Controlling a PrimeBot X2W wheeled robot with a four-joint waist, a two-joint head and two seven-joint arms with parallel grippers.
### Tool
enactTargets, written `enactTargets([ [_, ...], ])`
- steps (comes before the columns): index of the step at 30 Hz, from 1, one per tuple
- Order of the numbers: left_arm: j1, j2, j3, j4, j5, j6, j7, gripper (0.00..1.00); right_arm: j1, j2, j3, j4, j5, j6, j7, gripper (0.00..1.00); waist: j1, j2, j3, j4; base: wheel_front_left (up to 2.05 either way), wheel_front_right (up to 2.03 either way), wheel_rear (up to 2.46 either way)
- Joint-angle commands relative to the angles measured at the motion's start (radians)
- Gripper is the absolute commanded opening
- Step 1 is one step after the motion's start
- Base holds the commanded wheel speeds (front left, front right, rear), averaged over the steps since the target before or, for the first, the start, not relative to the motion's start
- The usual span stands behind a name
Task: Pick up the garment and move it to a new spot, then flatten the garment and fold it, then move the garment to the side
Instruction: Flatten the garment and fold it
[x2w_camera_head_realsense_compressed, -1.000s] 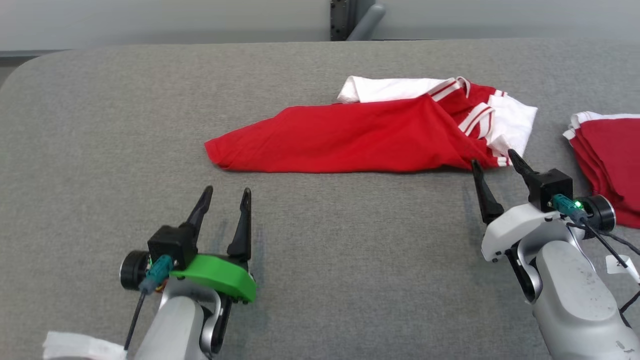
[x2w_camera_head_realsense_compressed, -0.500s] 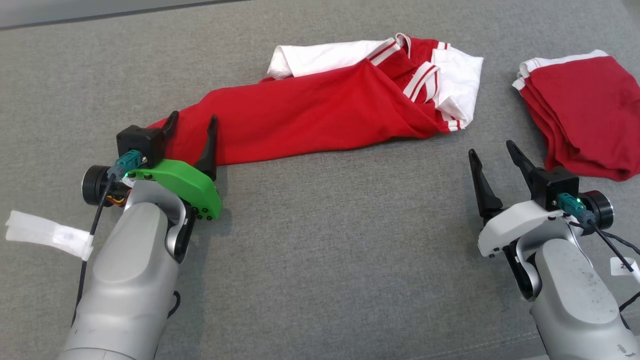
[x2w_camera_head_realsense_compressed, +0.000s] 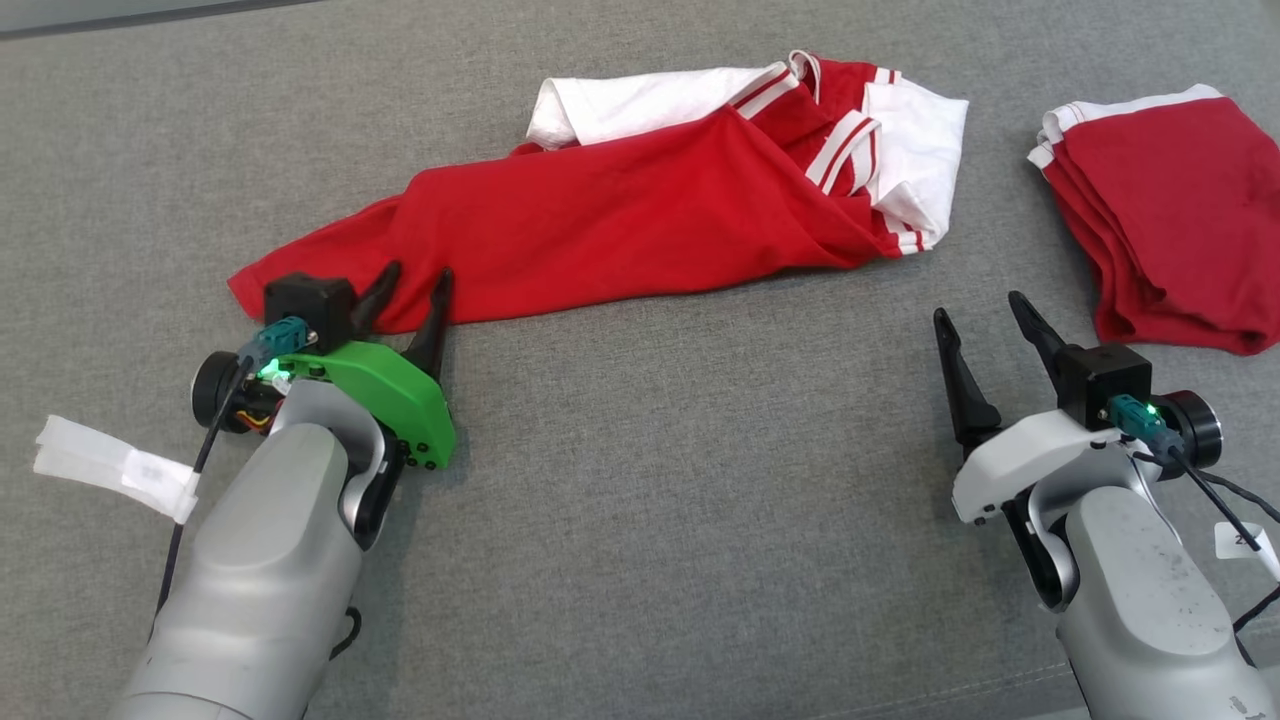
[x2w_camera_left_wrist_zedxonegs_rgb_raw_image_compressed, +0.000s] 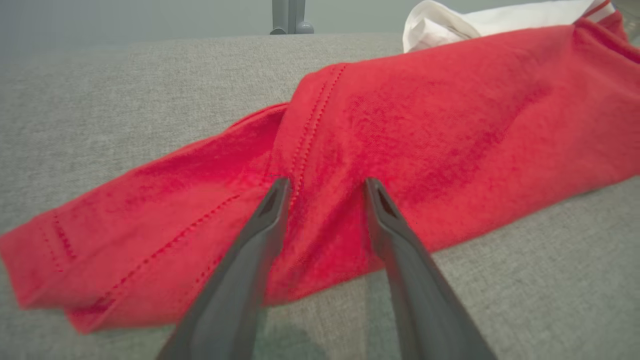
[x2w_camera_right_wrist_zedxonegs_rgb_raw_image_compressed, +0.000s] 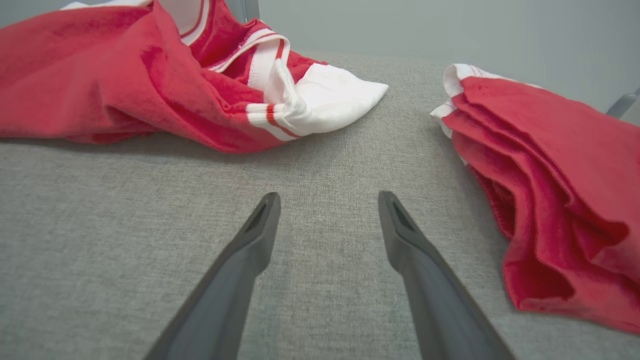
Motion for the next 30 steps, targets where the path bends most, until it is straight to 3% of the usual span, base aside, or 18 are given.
enactTargets([
  [1, 0.001, 0.003, -0.017, 0.006, -0.014, -0.002, -0.005, 0.0, -0.006, -0.005, 0.001, 0.004, -0.004, -0.002, -0.003, 1.0, 0.0, -0.0001, -0.004, 0.006, 0.0, 0.0, 0.0],
  [8, 0.022, 0.027, -0.073, -0.007, -0.05, -0.002, -0.02, 0.0, 0.01, -0.002, -0.002, 0.016, 0.009, -0.002, -0.003, 1.0, 0.0, -0.0001, -0.037, 0.014, 0.0, 0.0, 0.0],
  [14, 0.174, 0.073, 0.093, -0.318, 0.082, 0.046, -0.02, 0.0, 0.059, 0.004, -0.03, 0.029, 0.019, -0.002, -0.003, 1.0, 0.0, -0.0001, -0.108, 0.047, 0.0, 0.0, 0.0],
  [18, 0.304, 0.105, 0.182, -0.481, 0.181, 0.046, -0.021, 0.0, 0.085, 0.015, -0.034, 0.038, 0.016, -0.002, -0.003, 1.0, 0.0, -0.0001, -0.154, 0.062, 0.0, 0.0, 0.0],
  [28, 0.597, 0.127, 0.314, -0.511, 0.26, 0.026, -0.021, 0.0, 0.133, 0.048, -0.022, 0.059, 0.018, -0.002, -0.003, 1.0, 0.0, -0.0001, -0.242, 0.031, 0.0, 0.0, 0.0],
  [29, 0.619, 0.125, 0.323, -0.49, 0.263, 0.028, -0.021, 0.15, 0.14, 0.049, -0.022, 0.062, 0.019, -0.002, -0.003, 1.0, 0.0, -0.0001, -0.25, 0.029, 0.0, 0.0, 0.0],
  [30, 0.639, 0.114, 0.334, -0.476, 0.258, 0.031, -0.021, 0.45, 0.147, 0.05, -0.023, 0.065, 0.019, -0.002, -0.003, 1.0, 0.0, -0.0001, -0.26, 0.027, 0.0, 0.0, 0.0],
])
